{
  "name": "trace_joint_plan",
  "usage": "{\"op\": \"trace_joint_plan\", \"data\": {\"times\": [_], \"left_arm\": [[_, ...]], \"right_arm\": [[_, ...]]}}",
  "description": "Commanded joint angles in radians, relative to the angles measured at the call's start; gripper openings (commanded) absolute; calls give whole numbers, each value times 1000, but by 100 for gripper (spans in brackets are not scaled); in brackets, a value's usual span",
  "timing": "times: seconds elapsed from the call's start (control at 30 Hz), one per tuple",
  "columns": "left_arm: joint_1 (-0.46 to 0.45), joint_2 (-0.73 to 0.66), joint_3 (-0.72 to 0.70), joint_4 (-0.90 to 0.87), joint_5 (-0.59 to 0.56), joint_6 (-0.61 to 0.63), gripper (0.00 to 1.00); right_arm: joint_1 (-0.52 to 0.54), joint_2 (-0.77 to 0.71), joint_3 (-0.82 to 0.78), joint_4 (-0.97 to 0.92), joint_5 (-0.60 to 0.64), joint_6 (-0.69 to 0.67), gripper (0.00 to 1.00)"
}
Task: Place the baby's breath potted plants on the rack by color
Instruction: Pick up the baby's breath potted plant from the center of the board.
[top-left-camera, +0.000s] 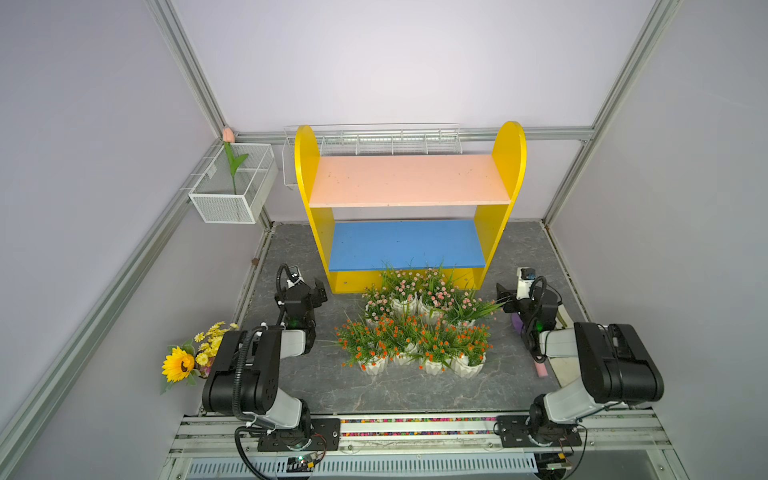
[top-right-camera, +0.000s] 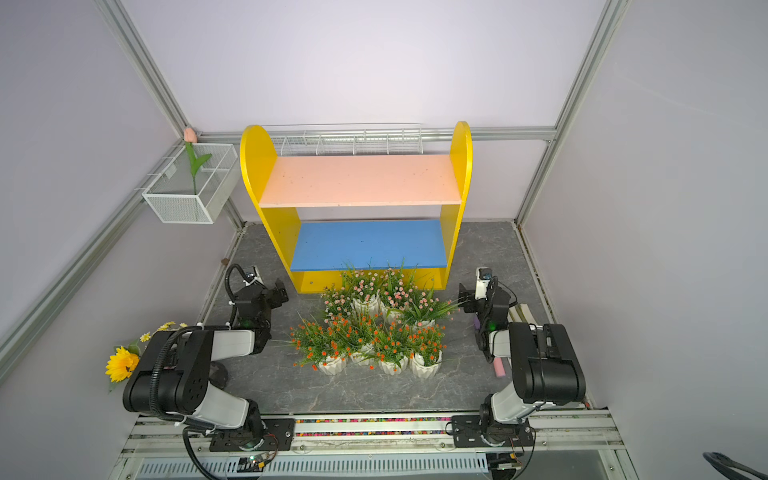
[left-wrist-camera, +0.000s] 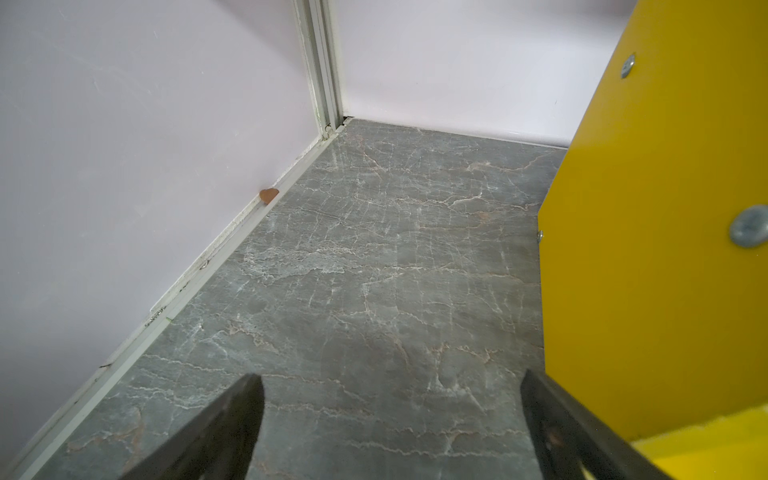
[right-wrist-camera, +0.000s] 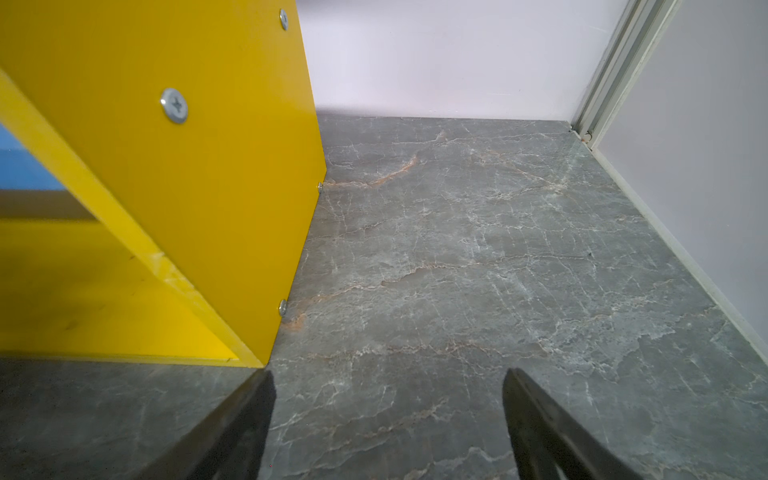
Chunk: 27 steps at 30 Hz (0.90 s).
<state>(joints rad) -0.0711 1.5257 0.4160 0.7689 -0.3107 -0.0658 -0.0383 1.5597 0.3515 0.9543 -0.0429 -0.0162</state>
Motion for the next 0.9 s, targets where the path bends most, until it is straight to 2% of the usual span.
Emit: {"op": "trace_joint_plan", "data": {"times": [0.0, 0.1, 0.2, 0.33, 0.47, 0.53, 0.63, 0.73, 0.87], "left_arm": [[1, -13, 11, 5, -8, 2, 99], [1, -13, 11, 4, -7, 4, 99], [2, -27, 17, 19, -10, 21, 99], [0, -145, 105, -274, -70, -10, 99], [-5, -334, 148, -479, -51, -44, 99], [-5, -439, 165, -559, -60, -80, 99], [-17, -572, 180, -637, -9, -90, 99], [-33, -667, 220, -748, 12, -142, 99], [-66, -735, 272, -849, 80, -217, 99]], "right_arm": [[1, -5, 3, 12, -5, -17, 88], [1, -6, 1, 13, -7, -16, 88], [1, -30, -21, 40, 44, -1, 88], [1, -115, -61, 41, 98, 15, 89], [12, -227, -70, -62, 174, 20, 88], [21, -326, -55, -194, 228, 39, 88], [30, -488, -23, -430, 307, 124, 88], [33, -631, 31, -695, 320, 233, 88], [34, -716, 137, -1025, 279, 367, 88]]}}
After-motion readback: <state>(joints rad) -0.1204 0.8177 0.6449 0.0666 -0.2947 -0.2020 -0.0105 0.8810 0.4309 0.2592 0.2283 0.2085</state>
